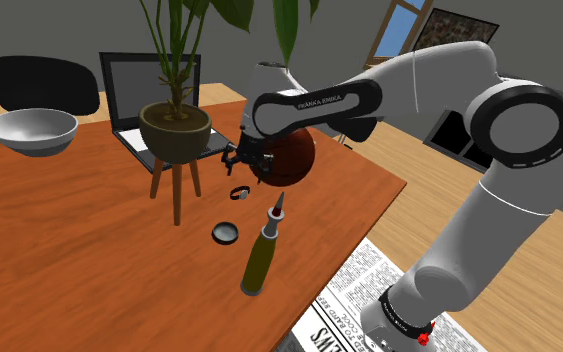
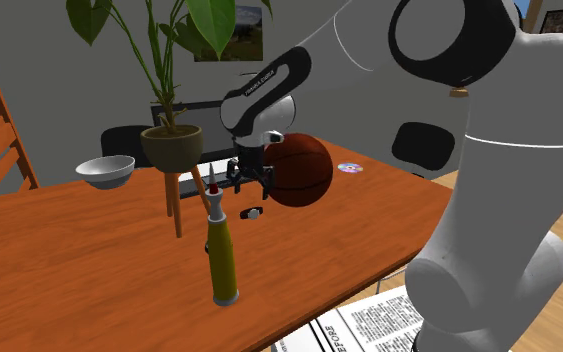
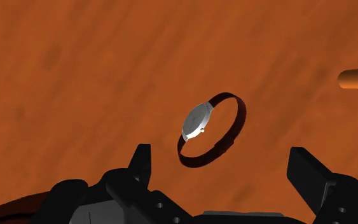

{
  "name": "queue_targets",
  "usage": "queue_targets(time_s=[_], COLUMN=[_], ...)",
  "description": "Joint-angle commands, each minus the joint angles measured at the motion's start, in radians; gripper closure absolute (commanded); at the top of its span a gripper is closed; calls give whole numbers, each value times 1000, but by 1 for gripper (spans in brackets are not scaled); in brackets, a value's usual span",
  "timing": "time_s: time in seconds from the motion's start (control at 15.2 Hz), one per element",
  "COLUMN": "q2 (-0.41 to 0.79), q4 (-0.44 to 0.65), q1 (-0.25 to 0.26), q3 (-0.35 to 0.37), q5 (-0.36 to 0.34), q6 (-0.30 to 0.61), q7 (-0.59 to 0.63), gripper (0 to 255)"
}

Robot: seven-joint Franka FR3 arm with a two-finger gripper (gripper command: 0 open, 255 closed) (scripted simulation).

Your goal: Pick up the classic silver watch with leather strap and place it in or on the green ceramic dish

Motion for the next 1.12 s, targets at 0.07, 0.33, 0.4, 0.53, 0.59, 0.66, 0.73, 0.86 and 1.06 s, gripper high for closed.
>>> queue_targets(time_s=[0.07,0.33,0.4,0.53,0.59,0.66,0.73,0.86,1.06], q2=[54,78,77,77,76,76,76,69,155], q4=[-1,-20,-20,-20,-20,-20,-20,-5,73], q1=[5,45,58,75,85,87,94,93,84], q3=[-34,-78,-92,-108,-119,-122,-128,-143,-156], q5=[-141,-145,-141,-137,-134,-134,-132,-128,-147], q6=[35,79,79,79,79,79,80,57,62], q7=[6,8,6,3,1,0,-1,-17,-31], gripper=[0,0,0,0,0,0,0,255,255])
